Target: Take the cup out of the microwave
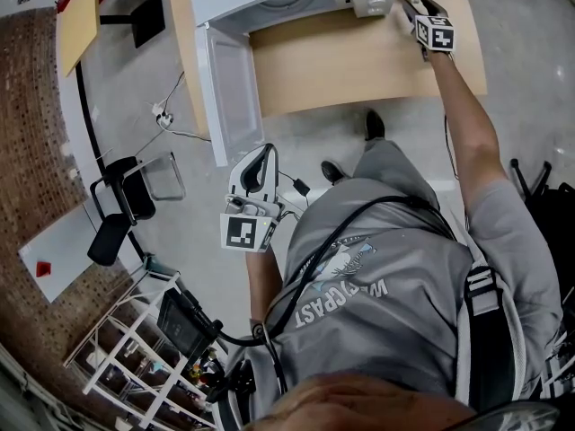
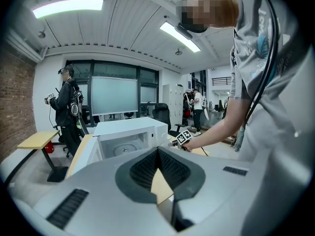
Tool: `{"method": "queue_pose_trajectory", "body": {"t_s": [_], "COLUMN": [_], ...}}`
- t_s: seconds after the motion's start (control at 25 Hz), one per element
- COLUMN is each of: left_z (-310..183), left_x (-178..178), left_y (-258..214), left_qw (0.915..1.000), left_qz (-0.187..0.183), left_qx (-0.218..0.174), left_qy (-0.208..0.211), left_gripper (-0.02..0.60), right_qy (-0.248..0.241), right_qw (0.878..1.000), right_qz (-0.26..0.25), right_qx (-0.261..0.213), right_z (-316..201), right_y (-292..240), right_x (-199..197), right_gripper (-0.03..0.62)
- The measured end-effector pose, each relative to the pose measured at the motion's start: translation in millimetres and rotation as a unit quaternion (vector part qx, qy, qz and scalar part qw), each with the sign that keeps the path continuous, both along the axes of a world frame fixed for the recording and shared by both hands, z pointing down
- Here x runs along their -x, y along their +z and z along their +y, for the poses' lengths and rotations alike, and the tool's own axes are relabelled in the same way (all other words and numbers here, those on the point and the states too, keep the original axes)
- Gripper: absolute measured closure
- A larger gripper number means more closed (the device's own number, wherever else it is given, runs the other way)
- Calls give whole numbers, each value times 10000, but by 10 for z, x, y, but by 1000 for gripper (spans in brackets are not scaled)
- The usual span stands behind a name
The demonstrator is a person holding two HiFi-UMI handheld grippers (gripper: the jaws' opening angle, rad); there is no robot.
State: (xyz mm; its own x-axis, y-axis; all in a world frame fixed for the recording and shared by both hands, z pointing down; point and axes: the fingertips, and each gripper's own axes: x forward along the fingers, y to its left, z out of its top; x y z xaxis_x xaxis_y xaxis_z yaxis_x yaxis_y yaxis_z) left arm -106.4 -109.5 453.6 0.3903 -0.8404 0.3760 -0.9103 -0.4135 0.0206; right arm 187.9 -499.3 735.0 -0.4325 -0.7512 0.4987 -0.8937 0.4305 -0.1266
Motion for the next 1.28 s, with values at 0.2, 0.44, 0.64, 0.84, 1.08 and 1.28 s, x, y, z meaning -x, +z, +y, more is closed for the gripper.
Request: {"method": "queue_pose_trajectory", "body": {"t_s": [0.2, 0.44, 0.64, 0.84, 1.08, 1.28], "left_z": [127, 295, 237, 575, 976, 1286], "left_x": [26, -24, -46, 110, 268, 364], "left_y": [-24, 35, 210, -128, -399, -563], "left_qw": [10000, 9997, 9987, 9970, 9956, 9950], "left_qz": [37, 59, -25, -55, 54, 327], "left_qx": [-74, -211, -460, -742, -913, -947], "left_qy": [-15, -138, 209, 197, 182, 52], "left_gripper": [538, 538, 538, 538, 538, 538], "right_qy": [-46, -190, 79, -61, -170, -314], "right_qw": [10000, 9998, 9999, 9997, 9990, 9972], "right_qz": [7, -20, 24, -93, -135, -261], "right_qx": [-64, -76, -76, -208, -379, -632], "right_z": [81, 215, 382, 707, 1205, 1645], "right_y": [-104, -88, 32, -505, -1095, -1576], "right_x": [73, 143, -63, 101, 248, 377], "right_gripper": [389, 388, 390, 390, 393, 556]}}
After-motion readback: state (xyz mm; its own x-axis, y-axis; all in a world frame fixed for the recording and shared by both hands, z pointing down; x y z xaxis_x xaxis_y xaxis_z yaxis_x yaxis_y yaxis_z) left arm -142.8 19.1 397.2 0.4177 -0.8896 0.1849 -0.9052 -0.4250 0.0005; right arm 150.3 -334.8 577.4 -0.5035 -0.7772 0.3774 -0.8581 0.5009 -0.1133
